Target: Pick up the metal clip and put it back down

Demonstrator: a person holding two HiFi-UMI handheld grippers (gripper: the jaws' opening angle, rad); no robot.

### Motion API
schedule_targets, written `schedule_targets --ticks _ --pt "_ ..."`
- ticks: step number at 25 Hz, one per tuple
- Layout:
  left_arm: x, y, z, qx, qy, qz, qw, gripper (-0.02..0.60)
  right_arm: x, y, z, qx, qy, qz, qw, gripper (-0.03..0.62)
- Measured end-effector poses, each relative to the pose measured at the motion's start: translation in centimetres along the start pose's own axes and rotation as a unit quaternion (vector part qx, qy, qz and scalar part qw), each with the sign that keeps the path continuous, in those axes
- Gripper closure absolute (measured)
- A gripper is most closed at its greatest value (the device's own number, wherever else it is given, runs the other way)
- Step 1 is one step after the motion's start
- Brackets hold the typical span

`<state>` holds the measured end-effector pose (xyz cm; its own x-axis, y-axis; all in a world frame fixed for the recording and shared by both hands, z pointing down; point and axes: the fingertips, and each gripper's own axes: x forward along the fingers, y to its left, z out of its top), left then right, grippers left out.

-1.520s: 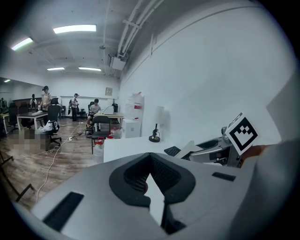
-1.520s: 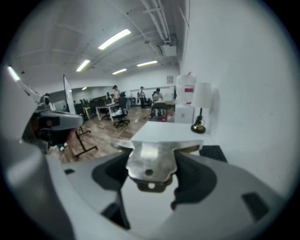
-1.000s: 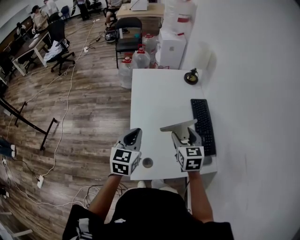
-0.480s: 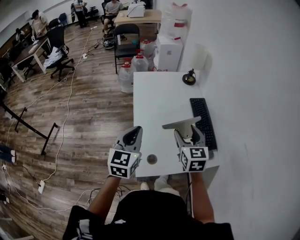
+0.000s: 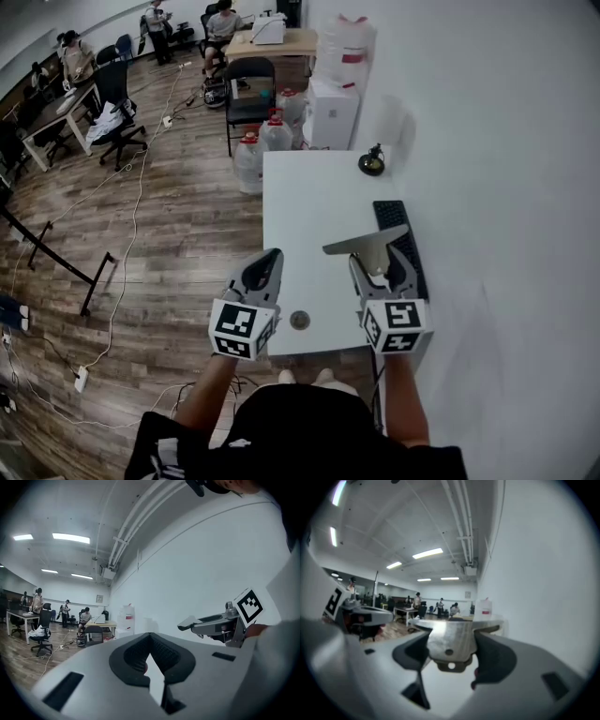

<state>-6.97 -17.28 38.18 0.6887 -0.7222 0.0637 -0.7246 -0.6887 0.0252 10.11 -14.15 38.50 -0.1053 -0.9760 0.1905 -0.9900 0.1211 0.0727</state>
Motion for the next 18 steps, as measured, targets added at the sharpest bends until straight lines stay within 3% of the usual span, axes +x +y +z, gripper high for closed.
schedule_targets --ticks 8,18 --pt "1.0 -1.7 1.9 -0.011 -0.007 0.004 0.9999 0.560 -1.0 -2.0 2.2 0.015 -0.021 0.008 1.000 0.299" --pt "2.1 -3.9 0.7 0.007 0.004 0.002 1.0000 0.560 -0.8 -3.6 0.4 0.019 -0.008 0.023 1.000 0.299"
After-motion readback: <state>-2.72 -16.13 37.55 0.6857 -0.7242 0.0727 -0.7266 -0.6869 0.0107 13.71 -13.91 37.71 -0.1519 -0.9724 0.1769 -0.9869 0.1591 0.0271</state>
